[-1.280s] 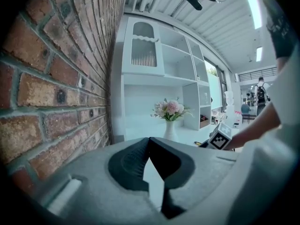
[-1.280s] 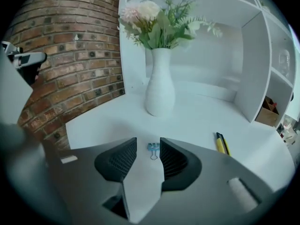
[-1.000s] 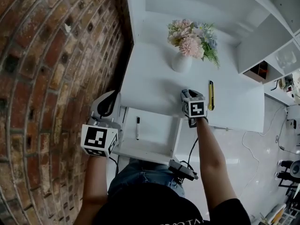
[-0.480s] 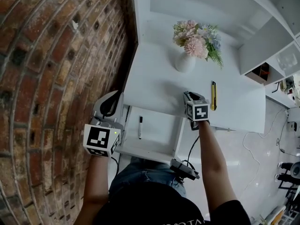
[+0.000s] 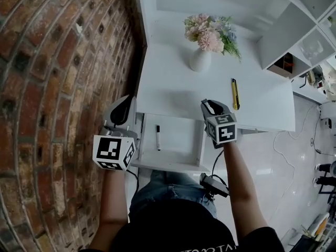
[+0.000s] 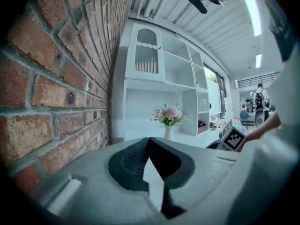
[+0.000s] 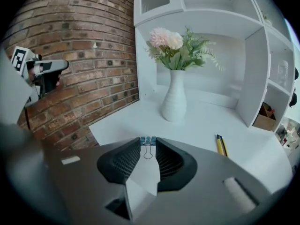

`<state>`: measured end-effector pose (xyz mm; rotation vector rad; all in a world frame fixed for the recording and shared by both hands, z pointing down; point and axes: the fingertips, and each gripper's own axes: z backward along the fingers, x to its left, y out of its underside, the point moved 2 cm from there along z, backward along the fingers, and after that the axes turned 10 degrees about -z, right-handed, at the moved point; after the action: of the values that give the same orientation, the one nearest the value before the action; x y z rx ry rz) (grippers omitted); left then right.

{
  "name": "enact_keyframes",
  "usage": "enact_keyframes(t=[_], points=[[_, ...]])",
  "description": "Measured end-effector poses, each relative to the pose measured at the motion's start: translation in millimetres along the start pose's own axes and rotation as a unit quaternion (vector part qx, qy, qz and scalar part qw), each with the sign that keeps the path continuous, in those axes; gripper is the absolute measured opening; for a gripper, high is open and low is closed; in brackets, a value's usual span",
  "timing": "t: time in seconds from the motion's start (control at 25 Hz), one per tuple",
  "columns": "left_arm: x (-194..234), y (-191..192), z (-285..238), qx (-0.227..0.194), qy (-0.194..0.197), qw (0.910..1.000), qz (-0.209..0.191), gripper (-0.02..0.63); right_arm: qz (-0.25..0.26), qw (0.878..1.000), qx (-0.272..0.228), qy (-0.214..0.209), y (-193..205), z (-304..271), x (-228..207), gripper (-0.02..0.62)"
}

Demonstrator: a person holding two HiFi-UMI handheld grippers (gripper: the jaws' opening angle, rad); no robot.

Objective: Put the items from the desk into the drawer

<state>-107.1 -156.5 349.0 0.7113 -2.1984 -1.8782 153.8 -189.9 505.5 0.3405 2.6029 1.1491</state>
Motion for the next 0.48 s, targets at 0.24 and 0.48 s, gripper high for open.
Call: enact_keyframes(t=[0.24, 0.48], points=[[-0.2, 4.3, 3.9, -0.001, 0.003, 0.9999, 0.011, -0.002, -0.007, 1.0, -0.012, -0.021, 11.2, 25.3, 26.9, 0.114], [-6.4, 12.2, 5.4, 0.002, 0.016, 0.9997, 0.017, -0.002, -0.024, 0.998, 0.027, -0.044, 53.4, 22.2, 48.0, 0.114]])
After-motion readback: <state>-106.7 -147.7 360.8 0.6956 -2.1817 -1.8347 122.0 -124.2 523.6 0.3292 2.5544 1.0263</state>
